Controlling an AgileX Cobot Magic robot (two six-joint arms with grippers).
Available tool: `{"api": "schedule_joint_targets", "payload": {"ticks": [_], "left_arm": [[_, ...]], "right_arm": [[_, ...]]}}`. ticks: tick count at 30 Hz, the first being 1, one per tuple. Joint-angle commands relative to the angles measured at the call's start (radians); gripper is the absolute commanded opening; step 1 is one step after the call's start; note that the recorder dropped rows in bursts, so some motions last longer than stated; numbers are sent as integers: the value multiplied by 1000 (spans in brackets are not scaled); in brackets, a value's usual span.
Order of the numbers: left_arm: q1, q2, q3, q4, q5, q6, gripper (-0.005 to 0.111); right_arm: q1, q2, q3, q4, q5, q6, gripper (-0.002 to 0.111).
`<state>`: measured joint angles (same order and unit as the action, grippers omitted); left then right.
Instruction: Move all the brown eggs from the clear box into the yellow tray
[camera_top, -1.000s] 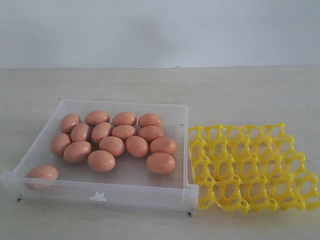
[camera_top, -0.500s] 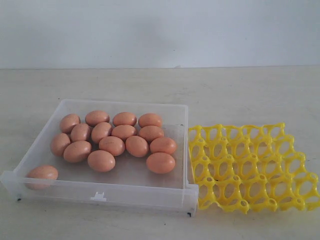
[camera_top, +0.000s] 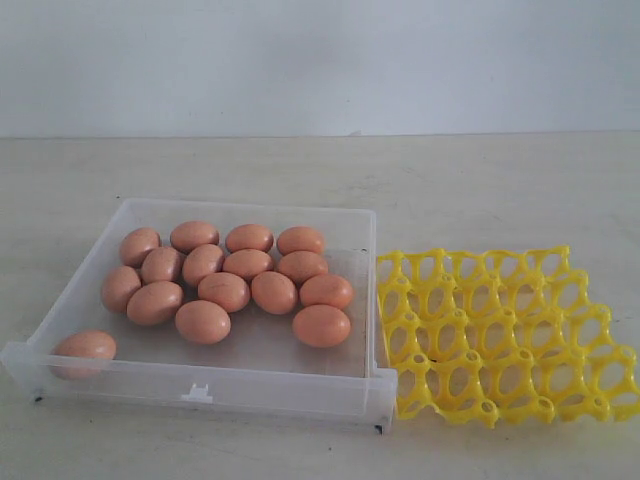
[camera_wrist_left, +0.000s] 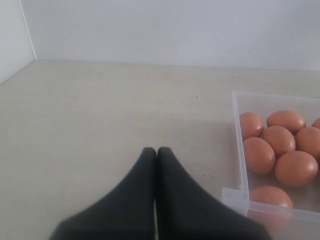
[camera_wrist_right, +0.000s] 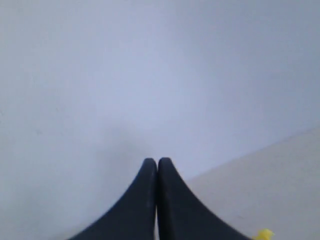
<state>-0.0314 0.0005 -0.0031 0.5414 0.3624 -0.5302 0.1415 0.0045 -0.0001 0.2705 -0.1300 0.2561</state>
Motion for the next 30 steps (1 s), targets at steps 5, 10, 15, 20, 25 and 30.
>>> {"api": "schedule_joint_targets", "payload": {"ticks": [5,10,15,20,25,30], "left_arm": [[0,-1,3,4,-3,0,-4],[0,-1,3,4,-3,0,-4],[0,-1,3,4,-3,0,-4],[0,-1,3,4,-3,0,-4],[0,-1,3,4,-3,0,-4],[0,-1,3,4,-3,0,-4]], "right_arm": [[-3,-5,0,194,-291,-272,0],[-3,-5,-10,252,-352,-461,0],[-3,176,-129,209,-545,-575,0],[-3,514,-361,-19,-707,-436,0],[-3,829,-714,-291,-611,-476,0],[15,1077,-1164,-627,110,-227,0]]}}
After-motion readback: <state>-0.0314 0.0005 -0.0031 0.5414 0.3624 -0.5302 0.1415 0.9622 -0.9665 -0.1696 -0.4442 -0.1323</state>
